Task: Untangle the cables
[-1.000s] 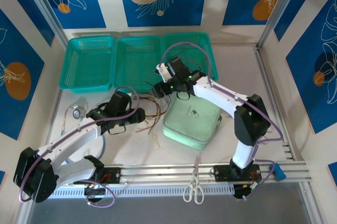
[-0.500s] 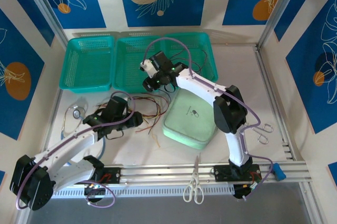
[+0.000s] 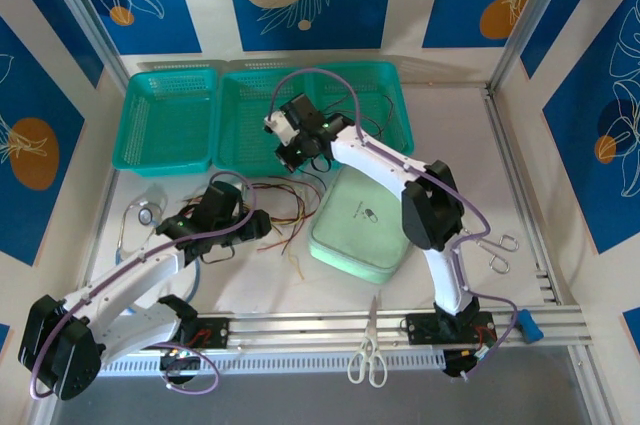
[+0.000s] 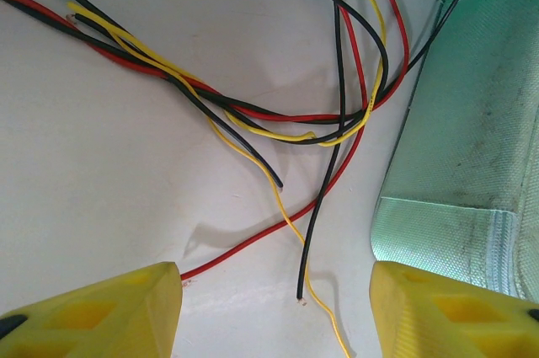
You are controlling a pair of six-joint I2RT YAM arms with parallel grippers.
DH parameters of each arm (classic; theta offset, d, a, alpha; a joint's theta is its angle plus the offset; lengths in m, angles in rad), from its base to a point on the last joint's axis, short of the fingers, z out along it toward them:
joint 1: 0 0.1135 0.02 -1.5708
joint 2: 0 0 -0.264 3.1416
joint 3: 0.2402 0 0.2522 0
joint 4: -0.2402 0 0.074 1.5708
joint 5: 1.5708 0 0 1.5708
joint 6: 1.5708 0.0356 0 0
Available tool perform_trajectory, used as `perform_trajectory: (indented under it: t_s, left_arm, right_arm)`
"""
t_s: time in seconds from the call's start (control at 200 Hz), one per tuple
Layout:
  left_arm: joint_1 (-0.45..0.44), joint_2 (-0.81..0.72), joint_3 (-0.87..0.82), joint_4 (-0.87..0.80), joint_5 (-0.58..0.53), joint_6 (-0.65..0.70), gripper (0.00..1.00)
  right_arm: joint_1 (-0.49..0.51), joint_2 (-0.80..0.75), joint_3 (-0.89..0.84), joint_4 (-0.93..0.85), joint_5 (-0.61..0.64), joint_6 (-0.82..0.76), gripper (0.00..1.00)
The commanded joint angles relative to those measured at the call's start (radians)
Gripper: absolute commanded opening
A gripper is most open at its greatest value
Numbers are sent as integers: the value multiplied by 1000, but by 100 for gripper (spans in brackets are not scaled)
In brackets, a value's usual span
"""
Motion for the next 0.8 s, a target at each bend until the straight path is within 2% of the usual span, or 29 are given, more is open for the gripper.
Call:
perform_trajectory:
  t_s: [0.0,0.12,0.225,0.795]
  left_arm:
    - [11,1,38,-3,10,-1,61]
    - [11,7,62,9,21,-6,61]
    - [12,15,94,-6,18,11,61]
    - [11,-16,284,-123,5,78,65]
  right_arm:
    - [8,-174,-90,102,-33,6,0]
    - [1,-330,-275,338,-97,65,0]
    - [3,-422,-344,456,-130,90,0]
    - [3,-624,-363,564,-141,93,0]
